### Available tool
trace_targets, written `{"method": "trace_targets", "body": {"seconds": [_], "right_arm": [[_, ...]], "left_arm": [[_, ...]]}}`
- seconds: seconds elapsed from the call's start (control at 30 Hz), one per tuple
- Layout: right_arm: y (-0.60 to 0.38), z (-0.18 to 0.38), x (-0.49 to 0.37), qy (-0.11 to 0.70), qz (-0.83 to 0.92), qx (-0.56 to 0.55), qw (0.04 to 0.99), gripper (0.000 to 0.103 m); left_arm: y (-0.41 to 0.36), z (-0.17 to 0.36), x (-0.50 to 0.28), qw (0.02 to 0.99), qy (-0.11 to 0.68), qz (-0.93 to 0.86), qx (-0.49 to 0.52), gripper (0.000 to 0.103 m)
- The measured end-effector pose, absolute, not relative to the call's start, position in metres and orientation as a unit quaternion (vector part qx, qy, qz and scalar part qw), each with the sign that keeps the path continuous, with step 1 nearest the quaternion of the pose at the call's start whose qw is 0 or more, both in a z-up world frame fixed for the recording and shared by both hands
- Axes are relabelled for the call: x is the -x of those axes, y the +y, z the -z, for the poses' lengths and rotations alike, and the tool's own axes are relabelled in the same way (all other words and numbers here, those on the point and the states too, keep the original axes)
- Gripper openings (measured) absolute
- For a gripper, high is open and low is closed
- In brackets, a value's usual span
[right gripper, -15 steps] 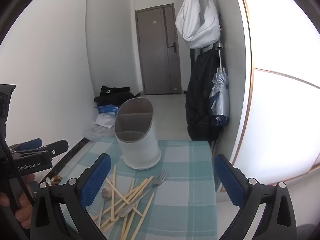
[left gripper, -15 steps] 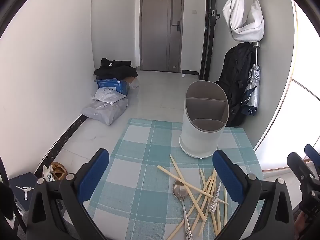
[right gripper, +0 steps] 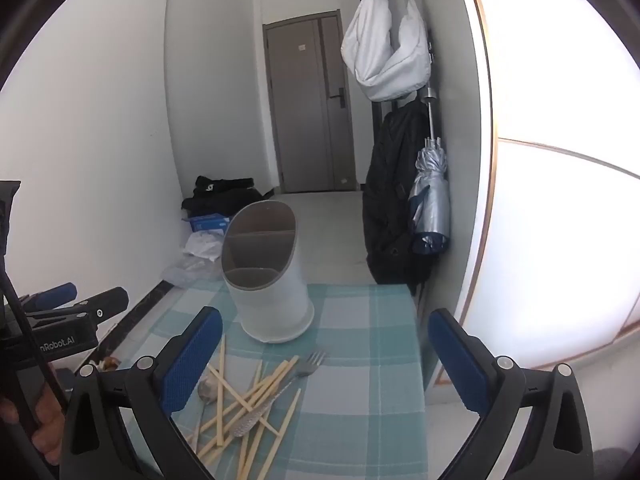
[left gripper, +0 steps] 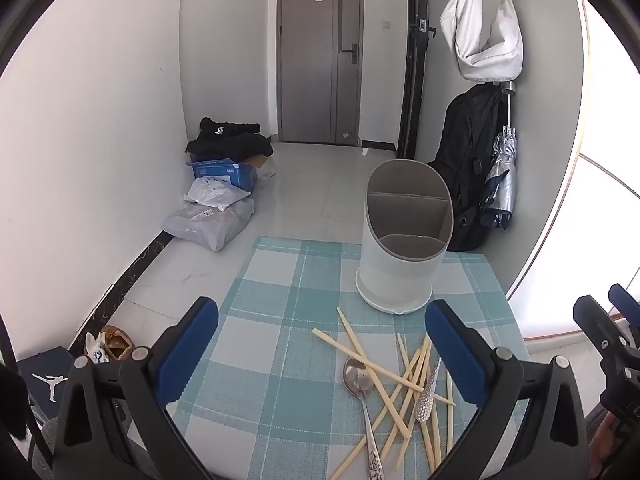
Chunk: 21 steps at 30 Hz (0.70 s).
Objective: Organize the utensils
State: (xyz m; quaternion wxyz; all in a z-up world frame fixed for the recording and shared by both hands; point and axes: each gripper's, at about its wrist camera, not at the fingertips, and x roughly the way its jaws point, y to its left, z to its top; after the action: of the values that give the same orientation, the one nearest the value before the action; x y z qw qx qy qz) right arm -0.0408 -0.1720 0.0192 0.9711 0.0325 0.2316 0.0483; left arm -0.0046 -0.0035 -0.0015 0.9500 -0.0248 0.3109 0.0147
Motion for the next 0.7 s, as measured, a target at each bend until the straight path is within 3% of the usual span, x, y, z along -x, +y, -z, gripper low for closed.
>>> {"method": "trace_targets", "body": {"seconds": [0.7], "right_arm": [[-0.166,-0.010,0.051,0.280,-0.064,-0.032,0.957,0.103]], "left_arm": [[-0.019,0.021,0.018,0.930,0.367,0.024,0.000,0.102]]}}
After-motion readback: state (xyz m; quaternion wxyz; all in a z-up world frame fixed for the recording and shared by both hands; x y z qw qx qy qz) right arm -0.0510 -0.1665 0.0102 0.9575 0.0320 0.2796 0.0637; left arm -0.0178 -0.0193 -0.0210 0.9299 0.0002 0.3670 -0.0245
